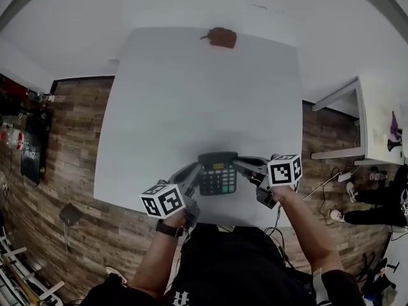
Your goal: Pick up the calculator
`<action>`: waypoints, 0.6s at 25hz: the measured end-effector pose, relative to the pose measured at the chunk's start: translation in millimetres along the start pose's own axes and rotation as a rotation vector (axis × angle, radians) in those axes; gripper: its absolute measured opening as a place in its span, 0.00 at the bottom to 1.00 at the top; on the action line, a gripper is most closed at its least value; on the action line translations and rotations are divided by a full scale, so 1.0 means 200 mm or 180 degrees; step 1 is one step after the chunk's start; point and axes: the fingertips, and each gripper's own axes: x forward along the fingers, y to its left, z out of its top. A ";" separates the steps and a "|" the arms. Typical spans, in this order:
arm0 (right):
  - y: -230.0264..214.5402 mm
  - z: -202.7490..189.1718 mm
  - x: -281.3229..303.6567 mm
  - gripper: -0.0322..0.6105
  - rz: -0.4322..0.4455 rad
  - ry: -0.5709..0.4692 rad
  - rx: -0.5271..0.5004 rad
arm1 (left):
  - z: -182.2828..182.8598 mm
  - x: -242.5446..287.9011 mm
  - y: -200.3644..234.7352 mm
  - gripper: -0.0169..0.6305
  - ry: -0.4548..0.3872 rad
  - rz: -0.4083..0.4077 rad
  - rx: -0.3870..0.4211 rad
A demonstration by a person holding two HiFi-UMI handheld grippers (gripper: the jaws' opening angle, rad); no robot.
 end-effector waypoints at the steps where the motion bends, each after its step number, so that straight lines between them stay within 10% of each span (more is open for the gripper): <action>1: 0.01 -0.01 -0.02 0.18 0.0017 0.0003 -0.0027 | -0.02 -0.02 -0.02 0.11 -0.0025 0.0005 0.0005; 15: 0.25 -0.26 -0.35 0.18 0.0299 0.0152 -0.0426 | -0.34 -0.27 -0.38 0.11 -0.0529 0.0134 0.0060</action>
